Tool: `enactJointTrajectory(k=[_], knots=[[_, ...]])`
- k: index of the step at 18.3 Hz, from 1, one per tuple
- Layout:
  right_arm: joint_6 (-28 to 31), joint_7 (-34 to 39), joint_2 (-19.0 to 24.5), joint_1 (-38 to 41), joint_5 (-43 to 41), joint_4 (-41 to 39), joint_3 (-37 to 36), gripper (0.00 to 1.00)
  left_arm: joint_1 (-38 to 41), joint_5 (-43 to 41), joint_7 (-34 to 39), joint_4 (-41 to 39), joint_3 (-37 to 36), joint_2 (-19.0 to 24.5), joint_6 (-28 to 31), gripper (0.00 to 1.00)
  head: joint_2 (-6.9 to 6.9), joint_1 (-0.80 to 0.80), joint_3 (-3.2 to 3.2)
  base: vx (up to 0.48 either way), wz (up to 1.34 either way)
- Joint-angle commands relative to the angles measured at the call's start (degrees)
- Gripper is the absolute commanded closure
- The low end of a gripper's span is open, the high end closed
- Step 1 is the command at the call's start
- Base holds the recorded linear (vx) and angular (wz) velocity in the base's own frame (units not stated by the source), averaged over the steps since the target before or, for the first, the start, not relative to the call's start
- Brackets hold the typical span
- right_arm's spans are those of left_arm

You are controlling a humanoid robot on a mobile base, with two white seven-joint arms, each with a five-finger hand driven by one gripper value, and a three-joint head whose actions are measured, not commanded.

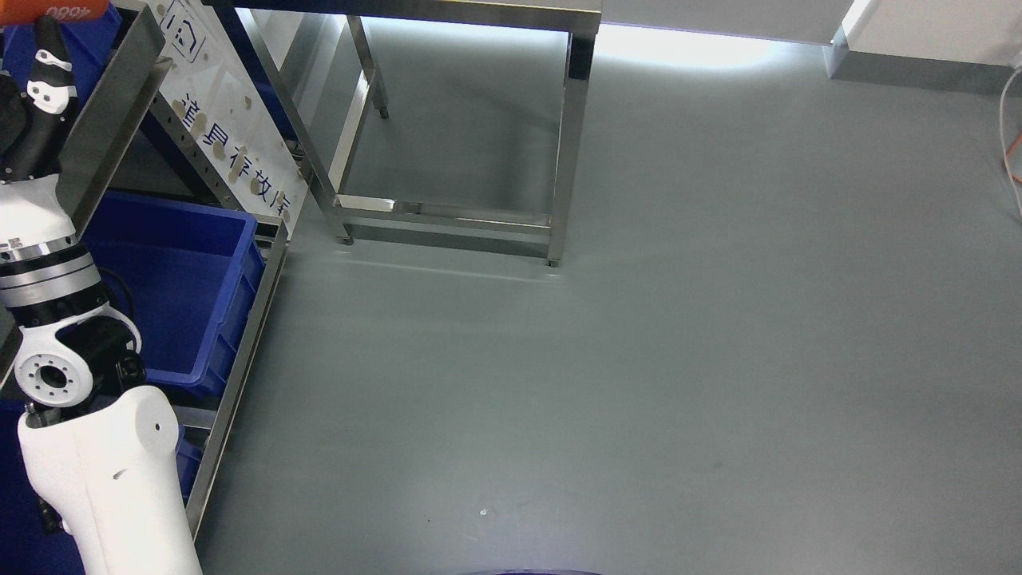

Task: Grab orange capacitor from left shelf to right desk
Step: 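Turn away from the shelf toward the steel table, holding the capacitor, then reach the left hand over the red tray on the table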

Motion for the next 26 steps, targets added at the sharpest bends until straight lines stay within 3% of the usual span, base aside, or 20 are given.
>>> enactJointTrajectory(k=[1,6,11,22,26], knots=[[0.01,0.03,-1.00,1.14,0.26,-1.00,-0.70,0.00,0.00,0.00,0.04,0.05,-0.79,-0.17,0.02,0.79,0.00,0.00,0.00,0.297,0.19],[0.01,0.03,-1.00,1.14,0.26,-1.00,-0.70,0.00,-0.17,-0.09,0.04,0.05,-3.86,-0.61,-0.07,0.79,0.00,0.00,0.00,0.301,0.32],[0.01,0.03,-1.00,1.14,0.26,-1.00,-0.70,0.00,-1.65,-0.18,-0.05,0.05,-14.13,-0.34,1.07,0.79,0.00,0.00,0.00,0.289,0.17],[0.01,0.03,-1.00,1.14,0.26,-1.00,-0.70,0.00,-17.92,-0.35,-0.05,6.55,-28.20,-1.80,10.03,0.79,0.00,0.00,0.00,0.216,0.04],[0.01,0.03,-1.00,1.14,0.26,-1.00,-0.70,0.00,-21.78,-1.23,-0.14,9.80,-33.92,-1.80,17.93,0.79,0.00,0.00,0.00,0.182,-0.21]])
